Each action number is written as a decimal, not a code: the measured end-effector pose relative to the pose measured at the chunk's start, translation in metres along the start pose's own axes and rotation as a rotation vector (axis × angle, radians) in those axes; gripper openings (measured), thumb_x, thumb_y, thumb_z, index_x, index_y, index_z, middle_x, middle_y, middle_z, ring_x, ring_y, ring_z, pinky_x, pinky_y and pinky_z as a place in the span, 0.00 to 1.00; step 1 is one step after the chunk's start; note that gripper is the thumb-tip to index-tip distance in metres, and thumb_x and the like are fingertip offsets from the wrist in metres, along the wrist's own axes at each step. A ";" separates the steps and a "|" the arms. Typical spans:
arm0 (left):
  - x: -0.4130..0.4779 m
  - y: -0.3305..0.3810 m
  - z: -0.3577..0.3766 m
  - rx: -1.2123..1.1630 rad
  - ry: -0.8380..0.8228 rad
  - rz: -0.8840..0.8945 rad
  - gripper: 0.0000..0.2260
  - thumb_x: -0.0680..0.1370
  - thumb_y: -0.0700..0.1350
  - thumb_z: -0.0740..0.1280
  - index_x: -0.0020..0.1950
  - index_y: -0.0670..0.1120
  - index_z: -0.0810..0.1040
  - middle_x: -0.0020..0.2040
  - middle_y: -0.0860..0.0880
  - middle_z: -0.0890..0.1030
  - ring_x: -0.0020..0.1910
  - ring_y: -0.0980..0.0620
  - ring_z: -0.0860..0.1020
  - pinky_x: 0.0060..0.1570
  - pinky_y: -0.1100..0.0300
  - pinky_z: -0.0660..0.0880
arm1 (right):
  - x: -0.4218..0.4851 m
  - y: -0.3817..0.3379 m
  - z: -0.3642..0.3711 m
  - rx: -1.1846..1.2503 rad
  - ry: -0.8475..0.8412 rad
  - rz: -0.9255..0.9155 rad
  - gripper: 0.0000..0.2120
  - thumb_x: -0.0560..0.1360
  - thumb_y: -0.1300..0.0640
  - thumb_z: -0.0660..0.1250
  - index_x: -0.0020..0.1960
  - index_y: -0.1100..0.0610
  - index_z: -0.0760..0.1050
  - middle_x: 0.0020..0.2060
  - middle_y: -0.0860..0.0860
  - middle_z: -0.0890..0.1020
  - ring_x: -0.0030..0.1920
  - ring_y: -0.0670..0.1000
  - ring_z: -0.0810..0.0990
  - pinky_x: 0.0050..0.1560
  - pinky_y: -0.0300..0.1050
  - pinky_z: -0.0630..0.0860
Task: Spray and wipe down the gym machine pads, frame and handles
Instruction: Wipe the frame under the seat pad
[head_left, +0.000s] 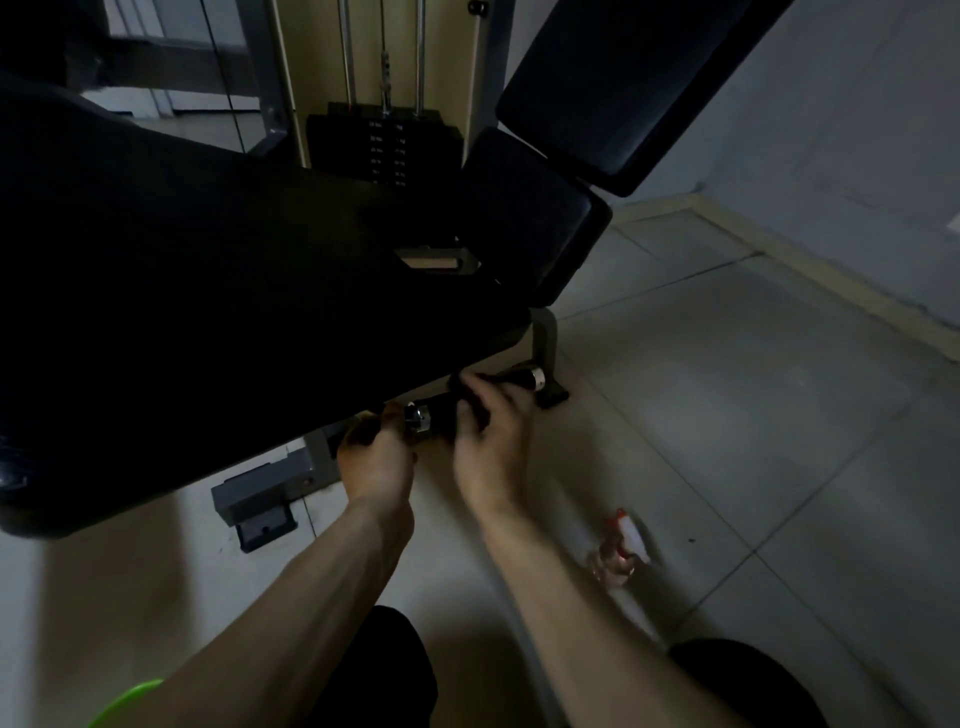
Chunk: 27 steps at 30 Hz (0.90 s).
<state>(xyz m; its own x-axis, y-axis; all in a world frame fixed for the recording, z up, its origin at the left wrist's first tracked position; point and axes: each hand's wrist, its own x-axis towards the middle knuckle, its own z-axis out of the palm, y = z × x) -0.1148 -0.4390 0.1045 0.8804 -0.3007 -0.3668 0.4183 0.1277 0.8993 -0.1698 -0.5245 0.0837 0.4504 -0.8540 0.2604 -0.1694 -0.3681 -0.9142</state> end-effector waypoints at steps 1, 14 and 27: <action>0.000 0.001 0.000 0.006 0.003 0.000 0.07 0.84 0.45 0.67 0.46 0.47 0.78 0.45 0.46 0.82 0.46 0.48 0.80 0.49 0.52 0.76 | -0.019 -0.008 0.008 0.048 -0.055 -0.068 0.17 0.80 0.65 0.69 0.67 0.54 0.81 0.64 0.53 0.70 0.64 0.45 0.73 0.64 0.25 0.66; 0.000 0.005 0.001 -0.015 0.054 -0.034 0.04 0.83 0.44 0.67 0.48 0.48 0.76 0.47 0.48 0.79 0.48 0.49 0.76 0.59 0.52 0.70 | 0.050 0.020 -0.009 0.319 0.398 0.300 0.18 0.80 0.65 0.68 0.54 0.41 0.80 0.62 0.54 0.78 0.59 0.50 0.81 0.62 0.42 0.80; -0.001 0.009 0.001 -0.021 0.083 -0.094 0.04 0.82 0.44 0.69 0.56 0.46 0.78 0.52 0.48 0.82 0.58 0.47 0.79 0.68 0.50 0.71 | 0.047 0.014 -0.014 0.690 0.548 0.655 0.16 0.82 0.64 0.66 0.65 0.46 0.77 0.62 0.54 0.81 0.54 0.53 0.82 0.57 0.55 0.83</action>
<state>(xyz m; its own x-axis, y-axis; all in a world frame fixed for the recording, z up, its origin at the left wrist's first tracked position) -0.1118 -0.4385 0.1132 0.8521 -0.2334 -0.4684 0.5038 0.1230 0.8551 -0.1634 -0.5747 0.0879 -0.0270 -0.9194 -0.3923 0.3704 0.3553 -0.8582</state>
